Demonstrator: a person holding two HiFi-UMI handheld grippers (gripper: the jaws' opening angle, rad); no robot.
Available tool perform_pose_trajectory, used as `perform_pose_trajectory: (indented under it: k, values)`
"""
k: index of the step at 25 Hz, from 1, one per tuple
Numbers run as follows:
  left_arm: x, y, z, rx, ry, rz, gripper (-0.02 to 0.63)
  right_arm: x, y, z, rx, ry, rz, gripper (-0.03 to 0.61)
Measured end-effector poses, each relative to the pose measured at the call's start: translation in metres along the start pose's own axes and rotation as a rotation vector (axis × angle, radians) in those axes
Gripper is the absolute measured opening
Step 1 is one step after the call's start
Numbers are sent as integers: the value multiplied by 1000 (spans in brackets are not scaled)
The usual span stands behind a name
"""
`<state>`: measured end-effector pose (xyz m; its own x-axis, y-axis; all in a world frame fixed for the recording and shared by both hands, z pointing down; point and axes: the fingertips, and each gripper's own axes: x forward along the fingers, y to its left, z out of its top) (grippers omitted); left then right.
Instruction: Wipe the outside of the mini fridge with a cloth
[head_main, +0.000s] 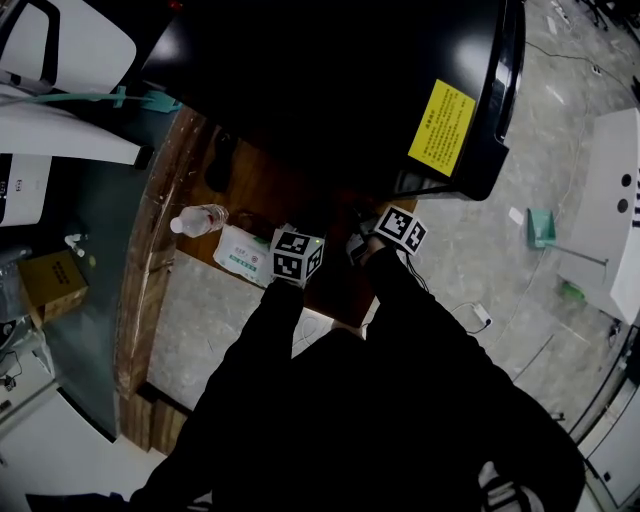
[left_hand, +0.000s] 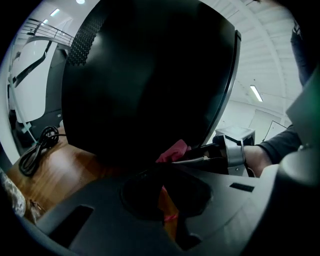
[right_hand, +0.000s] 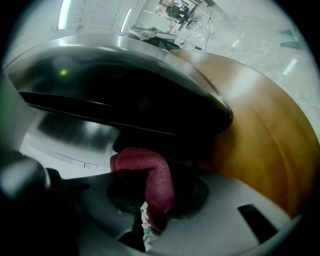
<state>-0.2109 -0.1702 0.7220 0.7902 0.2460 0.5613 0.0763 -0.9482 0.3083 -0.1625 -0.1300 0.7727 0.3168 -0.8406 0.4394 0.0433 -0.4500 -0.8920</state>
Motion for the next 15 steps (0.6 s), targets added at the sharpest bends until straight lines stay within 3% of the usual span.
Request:
perform_pose_trajectory:
  k: [5, 9, 12, 15]
  values:
    - [8, 3, -20, -20, 43, 1, 6, 6, -13, -4, 7, 8, -9, 77]
    - [-8, -4, -5, -14, -4, -10, 6, -12, 16, -9, -78, 49, 27, 75]
    - [-39, -18, 20, 6, -62, -37, 6, -45, 66, -9, -279, 61, 93, 75]
    - [-82, -39, 52, 52, -138, -65, 6, -86, 125, -4, -580, 37, 149, 75]
